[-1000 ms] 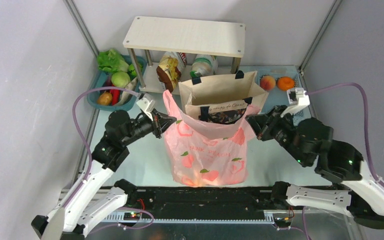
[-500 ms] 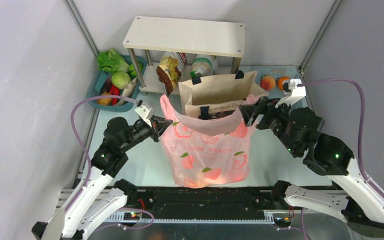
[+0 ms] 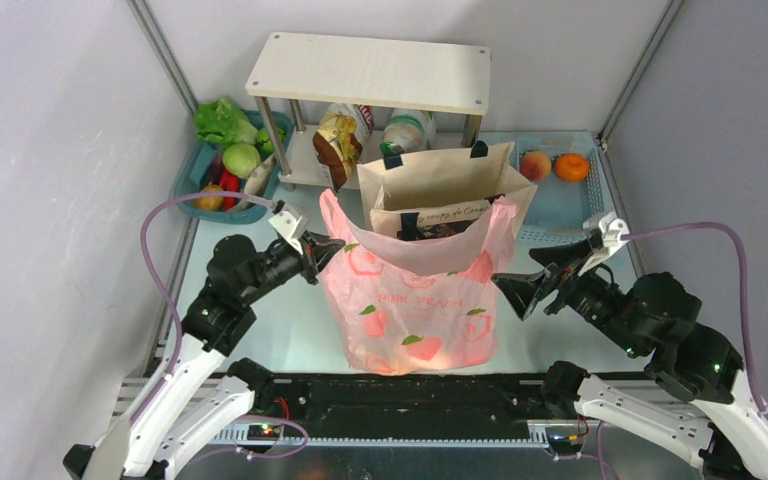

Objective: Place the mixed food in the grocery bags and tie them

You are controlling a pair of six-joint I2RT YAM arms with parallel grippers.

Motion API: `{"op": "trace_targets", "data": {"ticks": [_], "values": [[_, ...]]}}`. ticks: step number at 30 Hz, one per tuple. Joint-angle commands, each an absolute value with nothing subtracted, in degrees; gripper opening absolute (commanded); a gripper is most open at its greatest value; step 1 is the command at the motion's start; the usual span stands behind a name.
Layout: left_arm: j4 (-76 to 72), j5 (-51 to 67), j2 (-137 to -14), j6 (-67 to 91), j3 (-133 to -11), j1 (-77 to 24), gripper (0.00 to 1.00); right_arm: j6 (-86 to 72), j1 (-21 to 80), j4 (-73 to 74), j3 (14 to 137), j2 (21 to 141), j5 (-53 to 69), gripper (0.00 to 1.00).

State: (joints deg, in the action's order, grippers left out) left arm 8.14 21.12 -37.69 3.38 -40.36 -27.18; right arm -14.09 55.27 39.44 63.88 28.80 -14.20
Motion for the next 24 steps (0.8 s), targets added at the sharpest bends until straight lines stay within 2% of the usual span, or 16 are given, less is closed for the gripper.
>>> {"op": "trace_targets", "data": {"ticks": [1,6,17,20,24], "values": [[5.84,21.03,-36.86,2.47,-40.38,-26.92,0.00,-11.58,55.11,39.09,59.02,26.27,-12.85,0.99],[5.82,21.34,-36.66,2.55,-40.45,-26.89,0.00,-11.30,55.06,38.90,56.13,27.42,-12.69,1.00],[5.81,21.93,-36.17,2.63,-40.30,-26.89,0.00,-12.49,52.55,36.76,53.44,33.55,-20.74,0.99],[5.76,22.05,-36.04,2.64,-40.26,-26.89,0.00,-12.58,47.98,35.64,52.21,33.28,-18.91,0.99],[5.82,22.11,-36.12,2.72,-40.24,-26.89,0.00,-11.41,39.71,32.51,49.94,33.03,-6.99,0.99]]}}
